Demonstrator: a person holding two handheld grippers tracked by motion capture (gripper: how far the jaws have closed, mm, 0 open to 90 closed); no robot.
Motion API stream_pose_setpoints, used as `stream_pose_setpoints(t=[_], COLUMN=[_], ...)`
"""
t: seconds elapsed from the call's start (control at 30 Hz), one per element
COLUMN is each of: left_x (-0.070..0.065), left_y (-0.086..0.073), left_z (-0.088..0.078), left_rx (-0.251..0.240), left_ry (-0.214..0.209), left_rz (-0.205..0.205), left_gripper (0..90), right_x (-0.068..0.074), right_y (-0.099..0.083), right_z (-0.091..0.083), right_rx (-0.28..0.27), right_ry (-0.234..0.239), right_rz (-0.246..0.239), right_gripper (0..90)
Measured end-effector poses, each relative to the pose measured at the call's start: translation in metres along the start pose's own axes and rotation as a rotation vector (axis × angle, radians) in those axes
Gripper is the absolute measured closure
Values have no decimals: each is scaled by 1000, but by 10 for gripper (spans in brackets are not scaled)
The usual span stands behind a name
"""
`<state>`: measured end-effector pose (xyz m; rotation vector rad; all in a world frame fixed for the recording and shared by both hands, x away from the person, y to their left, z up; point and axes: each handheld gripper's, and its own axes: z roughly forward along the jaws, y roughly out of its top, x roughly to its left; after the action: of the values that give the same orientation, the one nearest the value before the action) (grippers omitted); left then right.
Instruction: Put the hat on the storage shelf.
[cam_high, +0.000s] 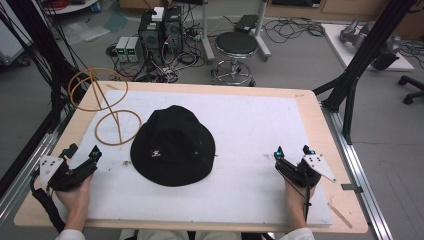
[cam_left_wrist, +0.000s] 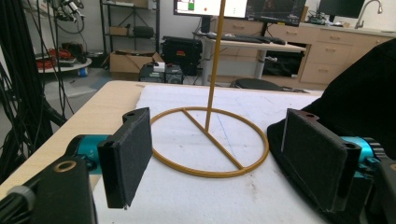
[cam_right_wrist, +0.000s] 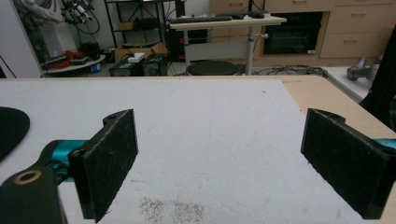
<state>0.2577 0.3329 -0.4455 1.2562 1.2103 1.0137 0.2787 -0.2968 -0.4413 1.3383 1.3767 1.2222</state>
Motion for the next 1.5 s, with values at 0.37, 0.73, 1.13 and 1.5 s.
stream_pose_setpoints(t=[0.37,0.73,1.13,1.5], left_x=[-1,-1,-2,-19], left_y=[0,0,1,13], left_z=[-1,-3,-3,-2], left_rx=[-1,-2,-4,-35], left_ry=[-4,-8,-13,-74], left_rz=[-7,-8,0,59], left_gripper=[248,249,249,248], right_x=[-1,-2,-2,-2], right_y=[-1,-2,-2,-3], right_z=[0,-3,-2,-1], right_rx=[1,-1,7,20], right_ry=[5,3,3,4], right_rz=[12,16,15,21], right_gripper=[101,101,101,101])
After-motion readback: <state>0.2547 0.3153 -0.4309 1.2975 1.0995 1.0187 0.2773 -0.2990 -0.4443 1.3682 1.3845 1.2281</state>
